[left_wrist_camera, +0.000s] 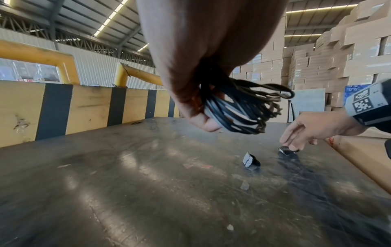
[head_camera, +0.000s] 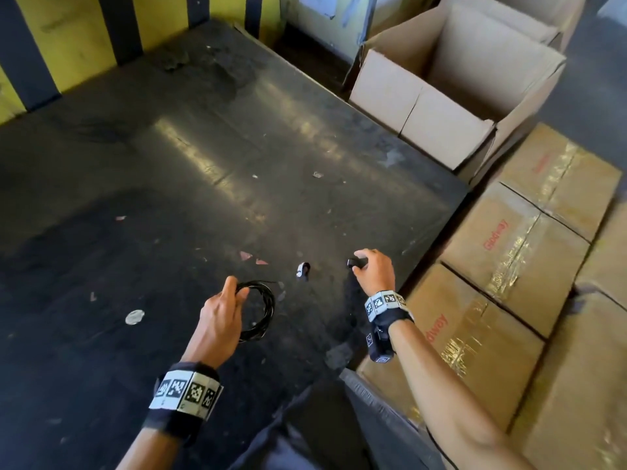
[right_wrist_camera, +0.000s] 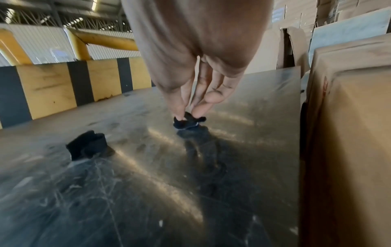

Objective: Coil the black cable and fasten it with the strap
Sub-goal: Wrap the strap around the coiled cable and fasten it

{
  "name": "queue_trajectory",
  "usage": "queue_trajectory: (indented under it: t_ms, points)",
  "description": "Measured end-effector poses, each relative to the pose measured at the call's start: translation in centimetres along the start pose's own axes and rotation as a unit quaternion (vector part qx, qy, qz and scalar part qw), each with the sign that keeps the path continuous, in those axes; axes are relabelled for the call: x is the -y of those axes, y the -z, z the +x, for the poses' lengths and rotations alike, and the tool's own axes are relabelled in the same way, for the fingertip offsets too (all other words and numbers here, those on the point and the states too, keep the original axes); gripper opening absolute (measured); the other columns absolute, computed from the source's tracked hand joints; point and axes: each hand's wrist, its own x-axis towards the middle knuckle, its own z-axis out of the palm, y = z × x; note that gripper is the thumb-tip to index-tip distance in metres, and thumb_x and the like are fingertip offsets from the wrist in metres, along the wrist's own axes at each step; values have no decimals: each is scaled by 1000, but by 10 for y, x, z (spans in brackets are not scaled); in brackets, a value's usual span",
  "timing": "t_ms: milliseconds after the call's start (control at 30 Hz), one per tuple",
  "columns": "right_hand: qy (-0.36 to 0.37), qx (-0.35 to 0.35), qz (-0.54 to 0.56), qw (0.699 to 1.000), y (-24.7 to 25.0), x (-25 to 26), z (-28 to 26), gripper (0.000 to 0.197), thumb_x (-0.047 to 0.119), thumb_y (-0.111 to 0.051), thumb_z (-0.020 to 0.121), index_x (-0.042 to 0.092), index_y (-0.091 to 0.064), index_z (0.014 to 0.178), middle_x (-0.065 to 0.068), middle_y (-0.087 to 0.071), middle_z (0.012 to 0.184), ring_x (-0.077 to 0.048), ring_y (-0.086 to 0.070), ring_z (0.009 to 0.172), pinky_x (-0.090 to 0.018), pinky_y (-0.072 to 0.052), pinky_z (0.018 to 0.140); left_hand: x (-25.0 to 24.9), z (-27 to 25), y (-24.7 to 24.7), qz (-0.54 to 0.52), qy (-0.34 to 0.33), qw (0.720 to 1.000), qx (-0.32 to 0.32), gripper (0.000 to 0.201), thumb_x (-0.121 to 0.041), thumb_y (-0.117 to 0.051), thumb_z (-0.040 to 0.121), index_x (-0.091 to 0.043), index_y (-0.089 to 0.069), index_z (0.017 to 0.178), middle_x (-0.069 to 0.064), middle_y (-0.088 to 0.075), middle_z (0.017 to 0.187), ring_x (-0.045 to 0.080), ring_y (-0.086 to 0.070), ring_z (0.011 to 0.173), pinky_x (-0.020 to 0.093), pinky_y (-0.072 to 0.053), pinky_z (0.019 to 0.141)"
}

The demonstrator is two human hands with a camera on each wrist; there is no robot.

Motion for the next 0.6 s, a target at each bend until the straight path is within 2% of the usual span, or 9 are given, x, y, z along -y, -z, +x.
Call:
queue_trajectory:
  t_ms: [167, 267, 367, 467, 600]
  points:
    - [0, 4, 2, 1000, -8, -1, 4, 15, 5, -79, 78, 12, -79, 92, -11, -77, 100, -34, -74, 93, -40, -60, 83, 1, 0, -1, -6, 8, 1000, 2, 21, -22, -40, 106, -6, -43, 93, 0, -49, 56, 18, -39, 47, 35, -35, 48]
    - [-3, -4, 18, 1000, -11, 0, 6, 9, 8, -77, 80, 11, -78, 88, -11, -78, 92, -31, -74, 87, -39, -61, 80, 4, -2, -3, -10, 15, 1000, 0, 19, -23, -41, 106, -8, -43, 94, -1, -48, 56, 18, -39, 47, 35, -36, 48]
    - [-8, -7, 38, 999, -13, -1, 7, 6, 9, -74, 84, 7, -77, 89, -13, -79, 88, -32, -74, 83, -35, -59, 77, 5, -4, -3, -13, 17, 1000, 0, 17, -23, -41, 106, -12, -42, 94, -4, -47, 55, 15, -39, 47, 32, -36, 47]
    - [-11, -9, 58, 998, -16, -2, 7, 12, 5, -69, 87, 0, -78, 92, -20, -79, 89, -38, -73, 85, -31, -51, 77, 7, -6, -5, -14, 19, 1000, 2, 16, -24, -40, 107, -14, -41, 94, -4, -47, 55, 13, -39, 47, 29, -36, 47]
    - [-14, -9, 76, 997, -14, 1, 2, 16, 4, -67, 90, -2, -76, 101, -22, -78, 92, -39, -72, 87, -41, -57, 88, 11, -10, -6, -25, 25, 999, 1, 18, -25, -41, 107, -13, -43, 93, -3, -48, 55, 13, -37, 48, 26, -35, 48]
